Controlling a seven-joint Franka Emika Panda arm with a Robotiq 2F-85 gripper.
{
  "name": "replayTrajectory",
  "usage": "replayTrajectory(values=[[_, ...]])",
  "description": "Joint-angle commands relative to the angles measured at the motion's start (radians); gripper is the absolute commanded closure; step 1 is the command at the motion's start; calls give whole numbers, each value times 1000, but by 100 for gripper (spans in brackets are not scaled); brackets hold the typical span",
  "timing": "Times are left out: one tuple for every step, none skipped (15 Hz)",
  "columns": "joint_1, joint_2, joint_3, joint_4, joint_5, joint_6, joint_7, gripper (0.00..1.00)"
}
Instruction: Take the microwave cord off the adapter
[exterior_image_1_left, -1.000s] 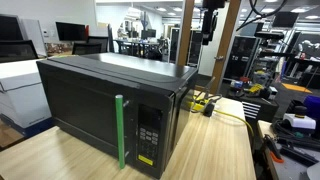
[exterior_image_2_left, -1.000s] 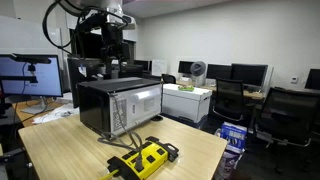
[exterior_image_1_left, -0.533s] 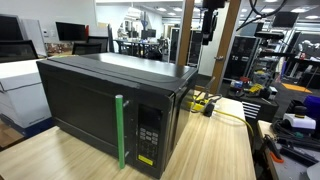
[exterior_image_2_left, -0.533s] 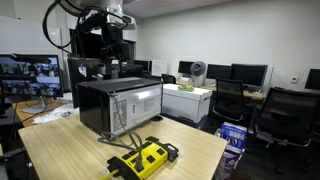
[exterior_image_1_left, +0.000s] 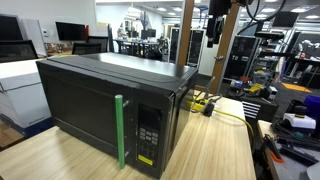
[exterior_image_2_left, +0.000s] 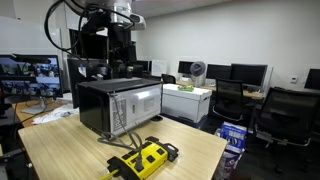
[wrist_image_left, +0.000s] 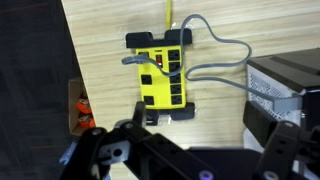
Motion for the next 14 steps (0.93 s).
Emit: replayTrajectory(values=[[-65,105,-59,68,15,11,49,0],[-86,137,-79,89,27,18,79,0],[-97,156,-90,101,38,25,109,0],[-109,180,-100,116,46,28,138,0],[-118,199,-108,126,55,32,166,0],[-128,223,-116,136,62,42,202,0],[-134,237,-119,141,69,48,232,0],[-138,249,-122,143,77,59,267,0],[-141,261,-125,145,90,63,303,0],[-145,277,-128,149,113,51,353,0],[-146,283,-129,145,134,40,398,0],[-146,285,-131,132,154,49,451,0],[-146,283,-132,116,165,67,499,0],[-145,279,-131,95,171,87,547,0]])
